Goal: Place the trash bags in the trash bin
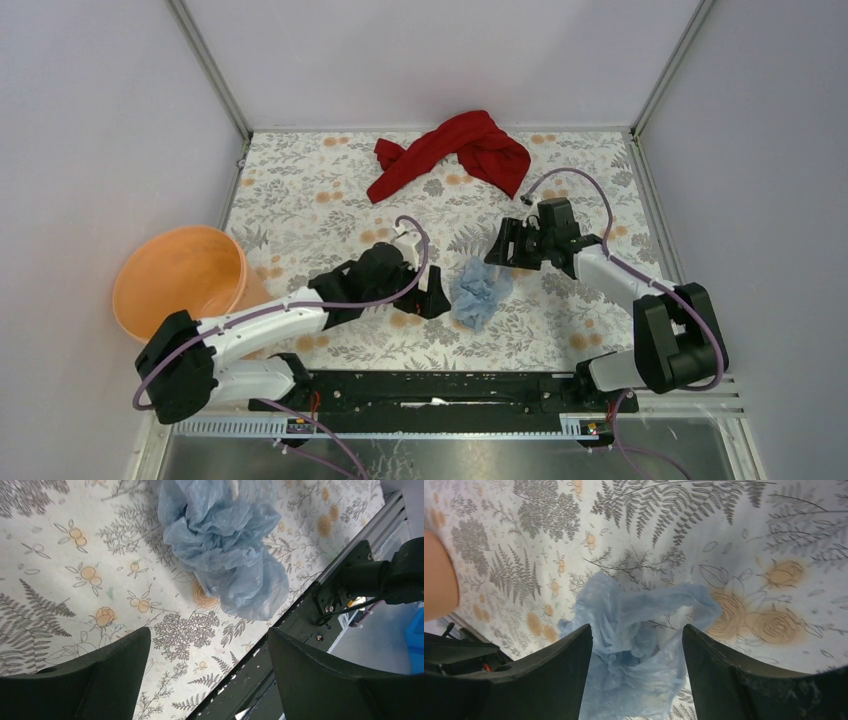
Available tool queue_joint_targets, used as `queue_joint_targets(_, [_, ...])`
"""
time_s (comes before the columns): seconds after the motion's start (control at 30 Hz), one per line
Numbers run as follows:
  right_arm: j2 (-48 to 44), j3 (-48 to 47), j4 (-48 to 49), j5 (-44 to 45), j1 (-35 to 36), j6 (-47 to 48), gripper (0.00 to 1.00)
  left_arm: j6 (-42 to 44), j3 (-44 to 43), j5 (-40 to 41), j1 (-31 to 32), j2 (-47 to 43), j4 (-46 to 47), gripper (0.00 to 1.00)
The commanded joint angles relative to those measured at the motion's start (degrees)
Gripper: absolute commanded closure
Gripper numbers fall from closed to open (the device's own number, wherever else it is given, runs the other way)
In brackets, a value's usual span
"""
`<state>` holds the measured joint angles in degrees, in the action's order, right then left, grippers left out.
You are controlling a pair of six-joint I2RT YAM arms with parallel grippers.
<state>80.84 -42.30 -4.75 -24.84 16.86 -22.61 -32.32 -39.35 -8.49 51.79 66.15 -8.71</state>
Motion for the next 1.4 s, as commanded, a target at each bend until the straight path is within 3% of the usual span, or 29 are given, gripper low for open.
queue_joint_targets(0.0, [-4.6,1.6,-2.0,8.1,0.0,2.8,0.26,-4.8,3.2,-3.4,-0.1,3.6,9.2,0.10])
queue_joint_targets(0.37, [1.7,2.5,7.5,1.3,0.0,-1.5,0.28,-7.4,-0.6,-5.6,0.0,15.6,17.1,0.16])
queue_joint_targets(0.47, [2.6,2.3,9.1,-0.9,0.0,-2.4,0.48,-8.4,-1.1,-6.3,-0.1,17.8,19.4,0.13])
queue_joint_targets(0.53, [2.1,2.1,10.2,-3.5,0.0,-3.5,0.72,-8.7,-1.3,-6.2,-0.1,18.5,19.9,0.09])
queue_joint_targets(0.63, [-0.9,1.8,10.8,-4.9,0.0,-4.6,0.98,-8.1,-1.0,-4.6,-0.1,16.5,19.7,0.06])
queue_joint_targets(0.67, [-2.2,1.7,10.7,-4.8,0.0,-5.1,1.00,-7.5,-0.6,-4.2,-0.1,15.1,19.6,0.05])
queue_joint_targets(0.8, [-7.4,1.0,12.5,-5.8,-0.5,-11.8,1.00,-5.8,1.0,-1.7,-0.8,6.4,17.6,0.01])
queue_joint_targets(0.97, [-8.6,-0.8,11.9,-6.1,-1.6,-29.9,1.00,-6.2,4.2,3.4,-1.7,-5.7,15.1,0.01])
queue_joint_targets(1.03, [-8.5,1.5,20.4,-12.1,-1.6,-35.6,1.00,-7.0,5.6,3.3,-2.0,-8.9,15.2,0.01])
queue_joint_targets(1.17, [-7.8,7.1,47.1,-21.8,-1.6,-44.4,1.00,-8.3,6.3,1.7,-2.1,-11.1,14.3,0.01])
queue_joint_targets(1.37, [-6.7,7.5,56.2,-25.5,-1.6,-51.9,1.00,-8.6,7.2,2.5,-2.1,-12.9,14.1,0.01])
